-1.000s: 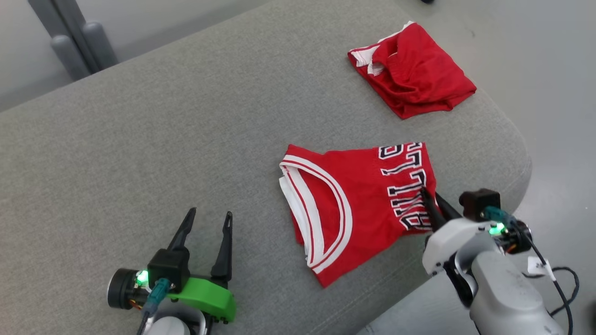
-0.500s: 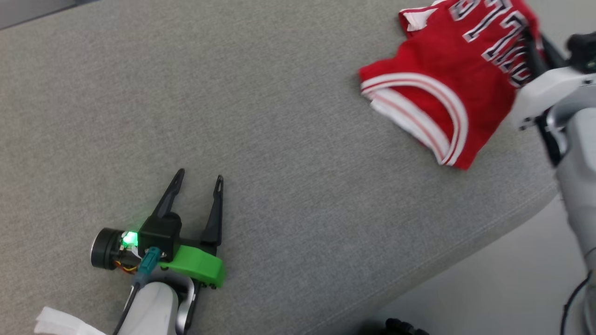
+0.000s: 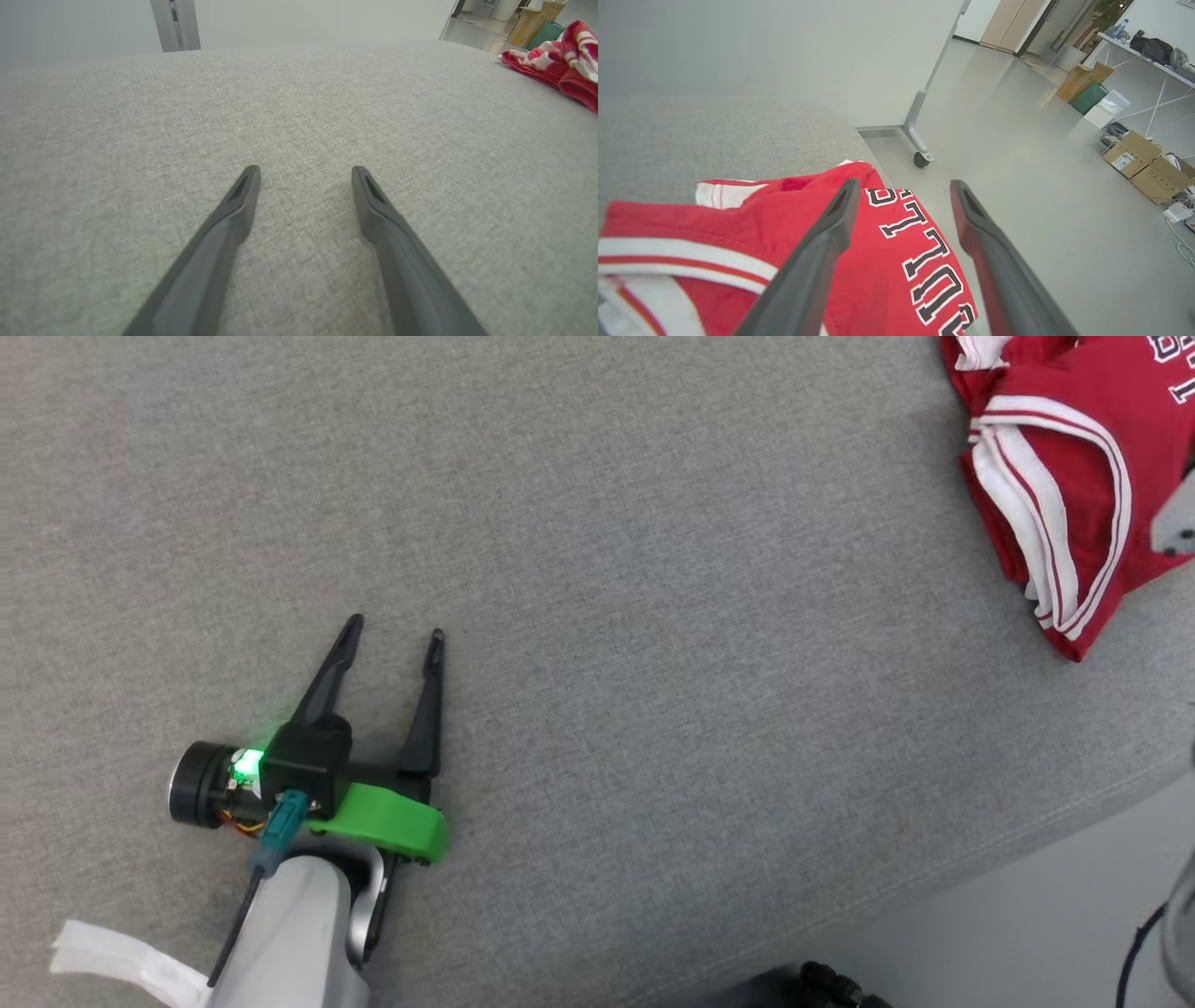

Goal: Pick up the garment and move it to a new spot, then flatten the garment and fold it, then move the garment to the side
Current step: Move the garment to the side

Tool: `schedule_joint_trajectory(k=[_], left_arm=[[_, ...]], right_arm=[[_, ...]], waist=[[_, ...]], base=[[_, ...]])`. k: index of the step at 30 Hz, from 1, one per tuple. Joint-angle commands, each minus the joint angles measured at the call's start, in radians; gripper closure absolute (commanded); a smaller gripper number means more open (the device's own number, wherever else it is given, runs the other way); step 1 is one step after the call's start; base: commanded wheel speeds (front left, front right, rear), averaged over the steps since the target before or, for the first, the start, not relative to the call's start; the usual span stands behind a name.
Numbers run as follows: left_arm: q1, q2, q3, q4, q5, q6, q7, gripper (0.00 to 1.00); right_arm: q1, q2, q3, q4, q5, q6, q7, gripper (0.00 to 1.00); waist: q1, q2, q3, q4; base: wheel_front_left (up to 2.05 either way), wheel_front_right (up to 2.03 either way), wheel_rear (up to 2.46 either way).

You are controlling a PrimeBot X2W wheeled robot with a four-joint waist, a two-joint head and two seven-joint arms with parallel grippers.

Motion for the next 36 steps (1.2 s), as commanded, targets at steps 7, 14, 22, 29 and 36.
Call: schedule_joint_trajectory(k=[7, 14, 22, 29, 36], left_arm=[[0.041, 0.010, 0.063, 0.011, -0.022, 0.038, 0.005, 0.00], [0.071, 0.001, 0.108, 0.000, -0.051, 0.068, 0.005, 0.00], [0.120, 0.000, 0.145, 0.007, -0.086, 0.105, 0.005, 0.00], [0.196, 0.000, 0.148, 0.002, -0.115, 0.121, 0.005, 0.00], [0.281, 0.000, 0.159, 0.005, -0.146, 0.120, 0.005, 0.00]], right_arm=[[0.090, 0.153, 0.159, -0.265, 0.145, -0.002, -0.005, 0.00], [0.228, 0.196, 0.367, -0.387, 0.297, -0.002, -0.005, 0.00], [0.408, 0.203, 0.507, -0.428, 0.420, -0.002, -0.005, 0.00], [0.570, 0.202, 0.529, -0.466, 0.486, -0.002, -0.005, 0.00], [0.688, 0.202, 0.544, -0.485, 0.492, -0.002, -0.005, 0.00]], waist=[[0.0000, 0.0000, -0.099, 0.019], [0.0000, 0.0000, -0.194, 0.068], [0.0000, 0.0000, -0.284, 0.148], [0.0000, 0.0000, -0.360, 0.206], [0.0000, 0.0000, -0.433, 0.233]], base=[[0.00, 0.00, 0.00], [0.00, 0.00, 0.00], [0.00, 0.00, 0.00], [0.00, 0.00, 0.00], [0.00, 0.00, 0.00]])
